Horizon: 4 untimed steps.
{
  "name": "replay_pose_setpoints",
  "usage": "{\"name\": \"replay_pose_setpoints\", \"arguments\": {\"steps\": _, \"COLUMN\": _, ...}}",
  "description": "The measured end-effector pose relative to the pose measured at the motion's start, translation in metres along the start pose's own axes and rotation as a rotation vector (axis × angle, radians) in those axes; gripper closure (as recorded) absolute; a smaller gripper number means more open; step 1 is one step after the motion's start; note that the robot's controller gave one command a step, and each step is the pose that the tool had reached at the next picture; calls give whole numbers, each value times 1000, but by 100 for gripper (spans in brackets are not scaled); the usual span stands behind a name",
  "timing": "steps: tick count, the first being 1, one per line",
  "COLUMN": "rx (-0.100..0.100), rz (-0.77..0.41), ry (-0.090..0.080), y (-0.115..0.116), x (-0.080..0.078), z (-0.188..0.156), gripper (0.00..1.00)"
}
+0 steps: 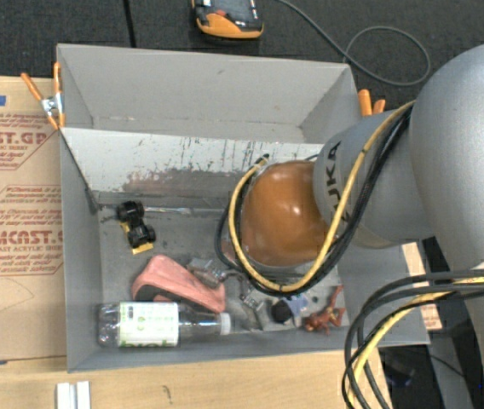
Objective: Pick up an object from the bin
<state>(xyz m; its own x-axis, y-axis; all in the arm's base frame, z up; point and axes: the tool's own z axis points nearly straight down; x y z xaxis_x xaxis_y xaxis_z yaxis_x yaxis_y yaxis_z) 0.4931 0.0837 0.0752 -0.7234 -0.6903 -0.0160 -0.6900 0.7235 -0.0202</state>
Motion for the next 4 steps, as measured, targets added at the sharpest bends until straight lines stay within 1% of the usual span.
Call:
{"name": "replay_pose_setpoints", "arguments": {"steps": 1, "rx": -2, "rz": -1, "ry": 1, "y": 1, "x": 0, "z": -1, "gripper": 0}}
{"name": "replay_pose_setpoints", "arguments": {"steps": 2, "rx": -19, "rz": 112, "ry": 14, "y": -44, "x": -43, "z": 7, "gripper": 100}}
{"name": "replay_pose_setpoints", "arguments": {"steps": 3, "rx": -20, "rz": 112, "ry": 15, "y": -44, "x": -43, "z": 7, "gripper": 0}}
{"name": "replay_pose_setpoints", "arguments": {"steps": 4, "rx": -20, "rz": 112, "ry": 15, "y": -44, "x": -43, "z": 7, "gripper": 0}}
